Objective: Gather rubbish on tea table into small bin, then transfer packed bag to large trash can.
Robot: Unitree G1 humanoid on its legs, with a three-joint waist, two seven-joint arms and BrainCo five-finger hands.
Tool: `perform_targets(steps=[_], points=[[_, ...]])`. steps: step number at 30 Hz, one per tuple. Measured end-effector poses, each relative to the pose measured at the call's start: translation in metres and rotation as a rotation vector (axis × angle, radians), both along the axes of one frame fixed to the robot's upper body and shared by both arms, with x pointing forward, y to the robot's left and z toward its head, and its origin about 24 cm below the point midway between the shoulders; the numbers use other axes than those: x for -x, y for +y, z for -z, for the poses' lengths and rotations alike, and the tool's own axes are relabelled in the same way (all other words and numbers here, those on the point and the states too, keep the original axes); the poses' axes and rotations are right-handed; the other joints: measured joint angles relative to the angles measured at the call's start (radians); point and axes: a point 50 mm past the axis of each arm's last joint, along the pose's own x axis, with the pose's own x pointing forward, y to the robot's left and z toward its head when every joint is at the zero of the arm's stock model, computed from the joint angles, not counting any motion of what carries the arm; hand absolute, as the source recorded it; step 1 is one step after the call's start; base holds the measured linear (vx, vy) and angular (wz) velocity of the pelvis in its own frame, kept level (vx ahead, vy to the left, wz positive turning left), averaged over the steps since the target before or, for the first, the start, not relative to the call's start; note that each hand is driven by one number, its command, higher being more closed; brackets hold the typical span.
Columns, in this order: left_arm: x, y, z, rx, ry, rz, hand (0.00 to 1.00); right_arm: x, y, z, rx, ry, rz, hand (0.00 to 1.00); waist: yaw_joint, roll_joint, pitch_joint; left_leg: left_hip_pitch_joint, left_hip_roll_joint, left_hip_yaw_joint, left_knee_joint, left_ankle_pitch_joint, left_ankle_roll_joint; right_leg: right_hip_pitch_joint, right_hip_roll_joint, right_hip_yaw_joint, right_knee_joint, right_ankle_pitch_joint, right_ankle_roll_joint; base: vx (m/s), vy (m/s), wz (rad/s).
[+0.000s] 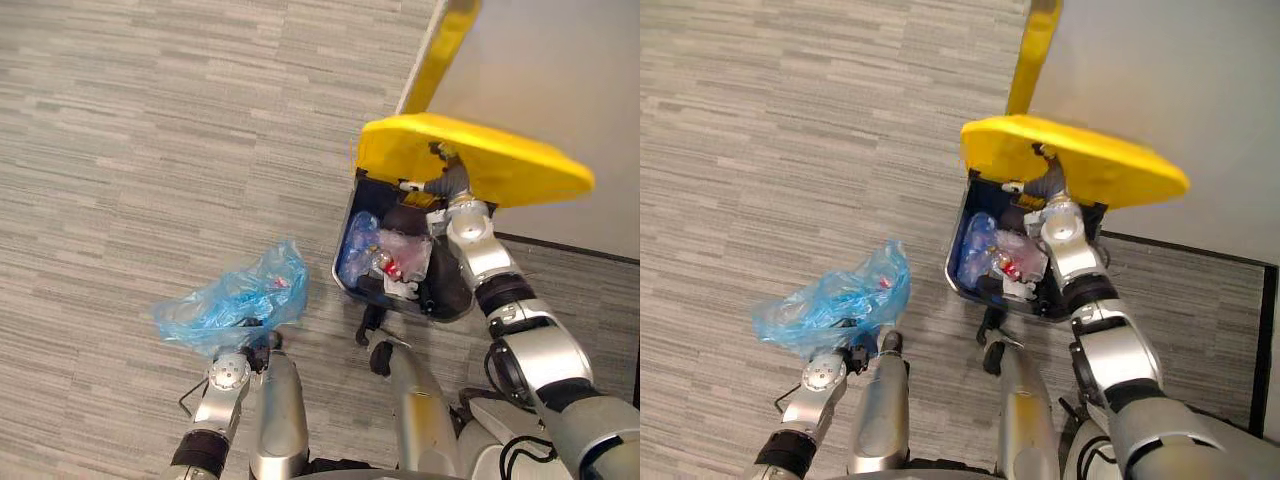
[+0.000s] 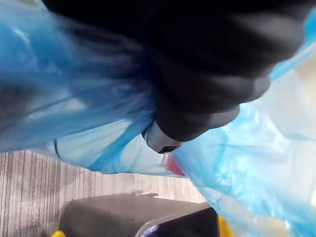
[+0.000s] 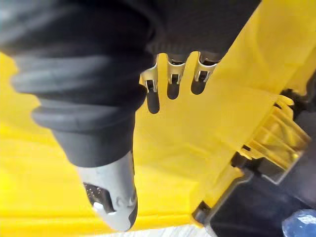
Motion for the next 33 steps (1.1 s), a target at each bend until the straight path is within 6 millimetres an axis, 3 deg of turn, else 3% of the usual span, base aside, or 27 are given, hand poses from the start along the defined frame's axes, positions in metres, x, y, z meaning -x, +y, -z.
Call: perform_targets(steps=[4,9,14,20,28,33], points=[[-0.002,0.005,-0.003,-0.018,-0.011,0.001,1.0,0.0,-0.003,-0.003,0.036,-0.002,0.002,0.0,-0.001,-0.003,0.001,-0.006,-0.01,0.012,0.011,-0.001,0.001,0.002,-0.012,0.006,0.0,0.006,-0.004,0.03,0.06,0.04],[-0.004,0.006,-0.007,-0.017,-0.035,0.01,1.0,-0.006,0.007,-0.027,0.084,-0.054,-0.031,0.0,-0.02,-0.004,0.002,-0.002,-0.007,0.038,0.029,-0.006,0.01,0.018,-0.01,0.018,-0.02,0.02,-0.004,0.0,0.029,-0.06],[-0.006,-0.003,-0.008,-0.017,-0.042,0.047,1.0,-0.004,-0.001,-0.04,0.113,-0.102,-0.02,0.0,-0.026,-0.007,0.004,0.011,-0.008,0.048,0.041,-0.018,0.029,0.045,0.006,0.04,-0.054,0.032,0.015,-0.06,0.009,-0.05],[-0.005,-0.005,-0.013,-0.011,-0.065,0.056,1.0,0.003,-0.003,-0.033,0.147,-0.11,-0.026,0.0,-0.038,-0.023,0.014,0.03,-0.008,0.066,0.057,-0.026,0.033,0.063,0.015,0.067,-0.065,0.044,0.019,-0.02,0.018,-0.1],[-0.012,-0.013,-0.038,0.007,-0.174,0.092,1.0,0.007,-0.012,-0.027,0.169,-0.09,-0.027,0.0,-0.058,-0.025,0.015,0.039,-0.011,0.103,0.098,-0.054,0.049,0.068,0.017,0.1,-0.064,0.06,0.016,0.01,0.039,-0.12],[-0.024,-0.041,-0.065,0.05,-0.283,0.217,1.0,0.006,-0.012,-0.026,0.172,-0.08,-0.043,0.0,-0.071,-0.024,0.015,0.04,-0.014,0.118,0.125,-0.072,0.06,0.071,0.017,0.117,-0.063,0.066,0.023,0.0,0.033,-0.08]])
